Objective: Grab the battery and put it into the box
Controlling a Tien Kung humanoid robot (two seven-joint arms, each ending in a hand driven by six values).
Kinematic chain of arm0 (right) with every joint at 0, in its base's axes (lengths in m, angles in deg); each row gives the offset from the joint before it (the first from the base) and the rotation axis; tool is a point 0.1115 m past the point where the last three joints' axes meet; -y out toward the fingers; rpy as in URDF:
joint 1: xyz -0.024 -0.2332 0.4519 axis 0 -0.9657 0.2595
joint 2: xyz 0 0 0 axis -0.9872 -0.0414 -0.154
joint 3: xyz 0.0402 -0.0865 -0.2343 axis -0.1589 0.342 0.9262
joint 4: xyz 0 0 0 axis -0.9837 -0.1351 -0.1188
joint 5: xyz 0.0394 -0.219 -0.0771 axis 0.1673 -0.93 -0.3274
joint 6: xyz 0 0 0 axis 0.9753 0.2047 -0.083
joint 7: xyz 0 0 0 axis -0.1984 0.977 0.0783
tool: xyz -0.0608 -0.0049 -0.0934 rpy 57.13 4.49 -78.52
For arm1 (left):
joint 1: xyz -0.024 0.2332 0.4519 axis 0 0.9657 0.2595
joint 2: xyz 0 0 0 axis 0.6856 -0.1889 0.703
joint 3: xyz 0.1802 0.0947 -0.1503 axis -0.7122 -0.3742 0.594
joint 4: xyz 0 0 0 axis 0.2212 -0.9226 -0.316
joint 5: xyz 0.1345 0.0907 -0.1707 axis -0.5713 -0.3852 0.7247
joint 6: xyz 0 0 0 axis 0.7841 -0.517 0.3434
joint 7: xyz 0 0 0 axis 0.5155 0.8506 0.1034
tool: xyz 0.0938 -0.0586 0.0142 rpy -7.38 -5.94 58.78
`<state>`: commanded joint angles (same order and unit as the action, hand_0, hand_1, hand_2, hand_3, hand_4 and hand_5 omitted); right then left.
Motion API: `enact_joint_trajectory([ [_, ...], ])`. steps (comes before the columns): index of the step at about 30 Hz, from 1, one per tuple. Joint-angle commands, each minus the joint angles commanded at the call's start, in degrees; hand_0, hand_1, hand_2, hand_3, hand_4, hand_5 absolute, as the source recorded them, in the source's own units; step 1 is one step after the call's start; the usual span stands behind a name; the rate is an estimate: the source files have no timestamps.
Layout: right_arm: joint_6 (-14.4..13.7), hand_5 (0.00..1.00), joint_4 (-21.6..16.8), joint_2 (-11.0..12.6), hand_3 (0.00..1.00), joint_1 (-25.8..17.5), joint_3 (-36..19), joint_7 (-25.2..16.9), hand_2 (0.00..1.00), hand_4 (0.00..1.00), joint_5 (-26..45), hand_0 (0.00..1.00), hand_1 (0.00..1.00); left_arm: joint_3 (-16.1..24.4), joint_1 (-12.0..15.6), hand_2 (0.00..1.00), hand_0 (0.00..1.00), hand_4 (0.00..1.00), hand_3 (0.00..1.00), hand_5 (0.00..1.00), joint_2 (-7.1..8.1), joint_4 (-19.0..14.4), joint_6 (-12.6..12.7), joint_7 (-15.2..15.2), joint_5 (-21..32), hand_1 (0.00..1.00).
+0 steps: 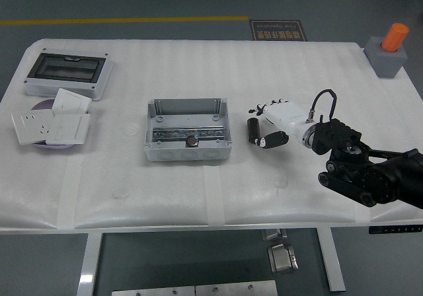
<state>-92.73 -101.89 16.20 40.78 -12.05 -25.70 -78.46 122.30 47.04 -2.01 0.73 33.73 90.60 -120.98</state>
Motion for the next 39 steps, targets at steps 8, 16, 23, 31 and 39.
enact_joint_trajectory([
  [8, 0.3, 0.342, 1.1, -0.2, 0.804, 0.0, 1.6, -0.3, 0.772, 0.591, 0.7, 0.925, 0.763, 0.1, 0.0, 0.544, 0.623, 0.563, 0.621, 0.506, 0.22, 0.0, 0.1, -0.2, -0.3, 0.647],
  [16, 0.5, 0.335, 1.7, -0.5, 0.805, 0.0, 2.4, -0.5, 0.772, 0.578, 1.3, 0.923, 0.764, -0.1, 0.0, 0.544, 0.622, 0.561, 0.621, 0.508, 0.28, 0.0, -0.1, -0.3, -0.5, 0.646],
  [23, 0.6, 0.356, 1.8, -0.6, 0.822, 0.1, 2.5, -0.6, 0.776, 0.624, 1.4, 0.925, 0.766, -0.4, -0.1, 0.534, 0.622, 0.562, 0.619, 0.512, 0.29, 0.0, 0.0, -0.4, -0.2, 0.645],
  [31, 0.4, 0.368, 1.8, -0.6, 0.825, 0.2, 2.6, -0.7, 0.773, 0.647, 1.4, 0.923, 0.763, -0.7, -0.3, 0.533, 0.622, 0.575, 0.622, 0.524, 0.21, 0.0, 0.0, -0.5, 0.0, 0.644],
  [39, 0.7, 0.34, 1.9, -0.7, 0.796, 0.4, 2.2, -0.9, 0.771, 0.585, 1.7, 0.92, 0.759, -0.2, -0.5, 0.533, 0.622, 0.575, 0.622, 0.529, 0.12, 0.0, -0.2, -0.3, -0.9, 0.644],
])
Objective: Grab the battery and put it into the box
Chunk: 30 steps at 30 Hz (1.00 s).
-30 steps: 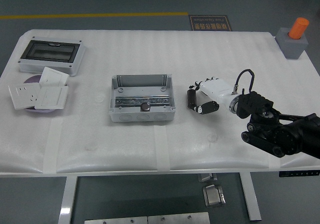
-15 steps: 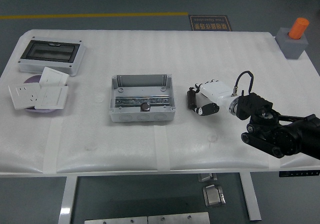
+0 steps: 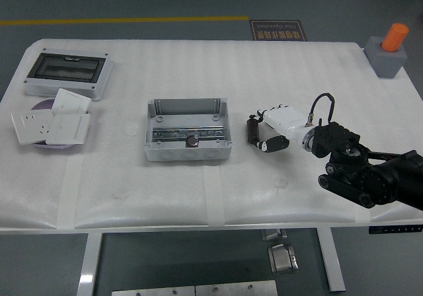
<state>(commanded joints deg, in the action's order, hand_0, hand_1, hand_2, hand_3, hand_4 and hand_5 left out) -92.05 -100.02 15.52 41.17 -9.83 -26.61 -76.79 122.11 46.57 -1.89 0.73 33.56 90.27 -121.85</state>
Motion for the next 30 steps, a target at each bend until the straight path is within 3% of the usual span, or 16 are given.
enact_joint_trajectory([
  [10, 0.7, 0.333, 0.3, 0.0, 0.81, 0.2, -0.1, -0.5, 0.772, 0.601, 0.3, 0.919, 0.76, 0.1, -0.1, 0.533, 0.622, 0.575, 0.622, 0.531, -0.01, 0.0, -0.2, 0.0, -0.2, 0.644],
  [11, 0.7, 0.386, 0.3, -0.1, 0.885, 0.2, 0.0, -0.5, 0.779, 0.77, 0.3, 0.917, 0.762, 0.0, -0.2, 0.533, 0.622, 0.575, 0.622, 0.535, -0.01, 0.0, -0.2, 0.0, -0.2, 0.643],
  [16, 0.9, 0.386, 0.7, -0.3, 0.885, 0.2, 0.2, -0.6, 0.779, 0.77, 0.4, 0.917, 0.762, 0.3, -0.2, 0.533, 0.622, 0.575, 0.622, 0.535, 0.0, 0.0, -0.3, 0.0, -0.6, 0.643],
  [17, 0.9, 0.414, 0.7, -0.3, 0.897, 0.3, 0.2, -0.6, 0.784, 0.829, 0.4, 0.919, 0.763, 0.3, -0.2, 0.532, 0.622, 0.57, 0.62, 0.534, 0.0, 0.0, -0.3, 0.0, -0.7, 0.643],
  [30, 1.5, 0.422, 0.9, -0.3, 0.9, 0.6, 0.1, -0.6, 0.788, 0.852, 0.2, 0.923, 0.764, 1.2, -0.3, 0.521, 0.623, 0.564, 0.618, 0.535, -0.04, 0.0, -1.2, -0.1, -1.9, 0.643],
])
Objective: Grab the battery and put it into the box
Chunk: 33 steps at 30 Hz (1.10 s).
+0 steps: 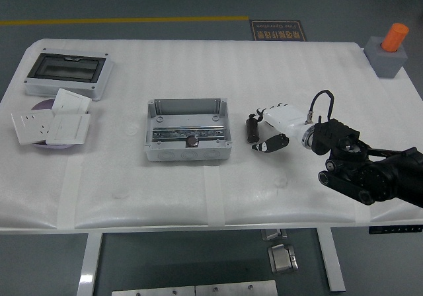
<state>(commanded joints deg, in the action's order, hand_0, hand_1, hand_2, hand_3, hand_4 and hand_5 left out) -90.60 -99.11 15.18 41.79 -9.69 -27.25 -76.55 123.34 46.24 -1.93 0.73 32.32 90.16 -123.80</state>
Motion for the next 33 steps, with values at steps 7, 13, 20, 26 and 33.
enact_joint_trajectory([
  [7, -0.1, 0.453, 0.2, 0.0, 0.919, 0.1, -0.1, 0.1, 0.792, 0.89, 0.0, 0.926, 0.766, 0.0, -0.1, 0.515, 0.623, 0.561, 0.614, 0.53, -0.06, 0.0, -0.3, -0.3, -0.2, 0.643],
  [13, 0.0, 0.448, 0.6, -0.3, 0.926, 0.7, 0.1, 0.1, 0.793, 0.891, 0.2, 0.929, 0.765, 0.1, -0.2, 0.514, 0.623, 0.554, 0.613, 0.527, -0.04, 0.0, -0.5, -0.4, -0.5, 0.643],
  [20, 0.0, 0.461, 1.0, -0.7, 0.931, 0.6, 1.4, 0.0, 0.793, 0.895, 0.8, 0.929, 0.766, 0.1, -0.1, 0.507, 0.623, 0.546, 0.612, 0.521, 0.03, 0.0, -0.5, -0.5, -0.5, 0.643],
  [26, -0.2, 0.486, 1.0, -0.6, 0.932, 0.2, 2.0, 0.1, 0.794, 0.917, 1.0, 0.931, 0.766, 0.0, -0.1, 0.503, 0.623, 0.54, 0.611, 0.52, 0.08, 0.0, -0.4, -0.7, -0.1, 0.643],
  [33, -1.0, 0.495, 0.8, -0.5, 0.925, 0.2, 2.1, 0.3, 0.793, 0.926, 0.8, 0.934, 0.764, -0.3, -0.2, 0.502, 0.623, 0.527, 0.609, 0.51, 0.2, 0.0, -0.2, -1.2, 0.4, 0.643],
])
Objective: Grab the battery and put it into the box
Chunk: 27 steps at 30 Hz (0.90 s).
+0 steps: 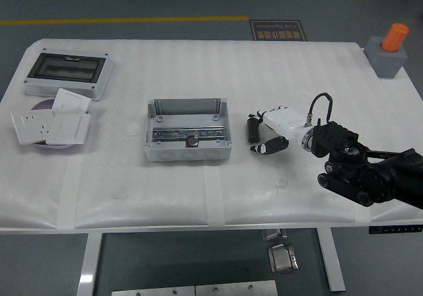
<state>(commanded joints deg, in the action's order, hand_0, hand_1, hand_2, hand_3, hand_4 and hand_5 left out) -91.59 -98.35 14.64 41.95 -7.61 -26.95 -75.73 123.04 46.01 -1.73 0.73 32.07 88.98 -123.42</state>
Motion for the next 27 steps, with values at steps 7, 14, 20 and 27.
enact_joint_trajectory([
  [7, -0.5, 0.392, 0.0, 0.0, 0.818, 0.1, 0.1, 0.2, 0.772, 0.773, -0.2, 0.931, 0.76, -0.6, -0.1, 0.504, 0.623, 0.528, 0.611, 0.513, -0.09, 0.0, 0.1, -0.3, 0.4, 0.643],
  [14, -0.5, 0.284, 0.2, 0.0, 0.672, 0.3, 0.3, 0.1, 0.72, 0.603, 0.0, 0.925, 0.736, -0.4, -0.3, 0.507, 0.623, 0.531, 0.612, 0.523, -0.12, 0.0, 0.0, -0.4, -0.1, 0.643],
  [20, -0.4, 0.273, 0.0, 0.0, 0.662, 0.3, 0.2, 0.2, 0.696, 0.58, 0.2, 0.92, 0.73, 0.2, -0.3, 0.509, 0.623, 0.53, 0.611, 0.523, -0.03, 0.0, -0.1, -0.3, -1.0, 0.643],
  [27, -0.5, 0.271, -0.4, 0.1, 0.649, 0.2, 0.3, 0.3, 0.618, 0.562, -0.4, 0.902, 0.689, -0.1, -0.2, 0.508, 0.623, 0.538, 0.612, 0.528, -0.03, 0.0, 0.0, -0.4, -0.7, 0.643],
])
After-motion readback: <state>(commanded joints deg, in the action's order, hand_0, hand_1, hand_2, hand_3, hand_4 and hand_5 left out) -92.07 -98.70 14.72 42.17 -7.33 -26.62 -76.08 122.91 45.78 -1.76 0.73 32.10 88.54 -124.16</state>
